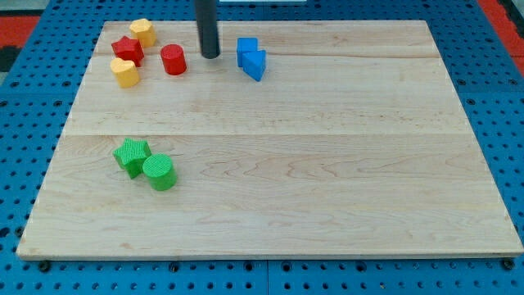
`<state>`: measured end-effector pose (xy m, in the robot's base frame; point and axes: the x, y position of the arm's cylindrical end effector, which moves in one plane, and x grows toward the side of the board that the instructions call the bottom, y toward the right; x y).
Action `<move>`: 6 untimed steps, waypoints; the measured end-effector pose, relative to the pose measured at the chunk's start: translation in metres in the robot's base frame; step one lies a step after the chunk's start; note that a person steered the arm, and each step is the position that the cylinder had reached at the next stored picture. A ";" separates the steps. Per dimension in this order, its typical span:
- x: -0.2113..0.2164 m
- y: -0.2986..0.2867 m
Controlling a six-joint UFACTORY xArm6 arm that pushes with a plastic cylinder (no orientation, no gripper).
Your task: Slide the yellow hexagon closer to the yellow heart
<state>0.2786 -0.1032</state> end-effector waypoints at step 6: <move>-0.088 -0.113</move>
<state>0.1911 -0.2160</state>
